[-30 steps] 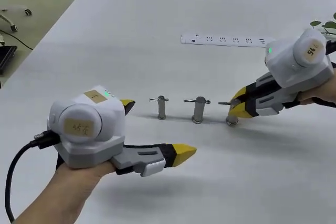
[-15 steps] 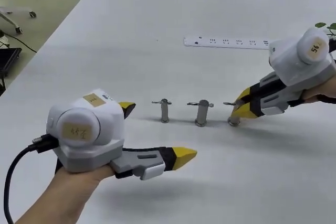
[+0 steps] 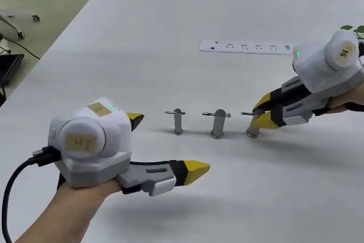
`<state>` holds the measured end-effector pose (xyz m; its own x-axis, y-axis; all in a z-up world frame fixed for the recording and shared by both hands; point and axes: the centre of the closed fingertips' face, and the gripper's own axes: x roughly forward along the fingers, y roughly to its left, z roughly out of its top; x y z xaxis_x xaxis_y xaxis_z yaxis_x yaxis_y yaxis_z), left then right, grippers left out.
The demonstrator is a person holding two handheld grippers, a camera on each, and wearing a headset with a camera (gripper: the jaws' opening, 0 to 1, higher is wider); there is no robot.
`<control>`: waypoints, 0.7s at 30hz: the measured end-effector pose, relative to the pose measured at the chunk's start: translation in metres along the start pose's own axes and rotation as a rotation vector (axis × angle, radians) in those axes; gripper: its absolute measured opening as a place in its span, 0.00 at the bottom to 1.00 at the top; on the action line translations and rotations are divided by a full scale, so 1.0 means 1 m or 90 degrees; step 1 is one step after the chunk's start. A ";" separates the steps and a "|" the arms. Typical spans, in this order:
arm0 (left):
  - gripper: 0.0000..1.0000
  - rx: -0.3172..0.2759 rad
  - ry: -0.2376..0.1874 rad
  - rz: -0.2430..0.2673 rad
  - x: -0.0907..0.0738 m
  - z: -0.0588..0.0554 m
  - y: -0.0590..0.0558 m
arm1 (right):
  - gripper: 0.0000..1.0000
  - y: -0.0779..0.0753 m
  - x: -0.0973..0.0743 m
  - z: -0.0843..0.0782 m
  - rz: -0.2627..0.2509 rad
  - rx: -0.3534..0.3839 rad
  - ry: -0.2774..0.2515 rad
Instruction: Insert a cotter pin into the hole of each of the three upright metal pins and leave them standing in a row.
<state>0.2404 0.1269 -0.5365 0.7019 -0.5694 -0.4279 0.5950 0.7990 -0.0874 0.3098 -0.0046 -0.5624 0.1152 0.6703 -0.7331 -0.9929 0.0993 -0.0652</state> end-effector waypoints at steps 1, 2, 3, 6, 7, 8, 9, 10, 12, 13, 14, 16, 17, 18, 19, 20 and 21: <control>0.94 -0.002 -0.002 0.001 0.000 0.001 0.000 | 0.20 -0.001 -0.003 0.002 -0.013 0.009 -0.006; 0.94 -0.003 -0.003 0.002 -0.001 0.001 0.001 | 0.21 -0.001 -0.004 0.003 -0.019 0.016 -0.011; 0.94 -0.005 -0.005 0.003 -0.001 0.002 0.001 | 0.22 0.000 -0.006 0.004 -0.026 0.026 -0.017; 0.94 -0.009 -0.009 0.009 -0.002 0.004 0.004 | 0.29 0.004 -0.011 0.007 -0.054 0.061 -0.035; 0.94 -0.010 -0.009 0.011 -0.003 0.005 0.005 | 0.31 0.005 -0.014 0.010 -0.066 0.061 -0.047; 0.94 -0.012 -0.010 0.014 -0.004 0.005 0.006 | 0.33 0.006 -0.016 0.012 -0.076 0.065 -0.055; 0.93 -0.012 -0.011 0.015 -0.004 0.006 0.006 | 0.34 0.006 -0.020 0.013 -0.095 0.079 -0.062; 0.93 -0.016 -0.014 0.022 -0.005 0.007 0.008 | 0.36 0.007 -0.022 0.015 -0.106 0.097 -0.071; 0.91 -0.025 -0.020 0.027 -0.007 0.010 0.010 | 0.40 0.010 -0.026 0.019 -0.120 0.125 -0.091; 0.91 -0.030 -0.022 0.026 -0.008 0.011 0.010 | 0.42 0.012 -0.029 0.020 -0.135 0.152 -0.102; 0.91 -0.033 -0.025 0.028 -0.009 0.012 0.011 | 0.45 0.014 -0.031 0.021 -0.142 0.159 -0.107; 0.91 -0.034 -0.028 0.035 -0.011 0.014 0.013 | 0.50 0.017 -0.037 0.021 -0.176 0.197 -0.120; 0.91 -0.037 -0.031 0.039 -0.012 0.015 0.013 | 0.51 0.019 -0.037 0.022 -0.178 0.196 -0.124; 0.91 -0.039 -0.032 0.043 -0.013 0.015 0.014 | 0.51 0.020 -0.041 0.025 -0.195 0.211 -0.145; 0.91 -0.041 -0.033 0.047 -0.014 0.016 0.015 | 0.51 0.020 -0.044 0.025 -0.212 0.231 -0.156; 0.90 -0.043 -0.031 0.052 -0.015 0.016 0.016 | 0.52 0.023 -0.045 0.026 -0.215 0.240 -0.163; 0.90 -0.043 -0.026 0.057 -0.016 0.014 0.019 | 0.54 0.026 -0.048 0.027 -0.223 0.256 -0.173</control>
<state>0.2460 0.1485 -0.5185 0.7674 -0.5012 -0.3998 0.5024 0.8575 -0.1107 0.2787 -0.0145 -0.5109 0.4894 0.7061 -0.5119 -0.8115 0.5836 0.0291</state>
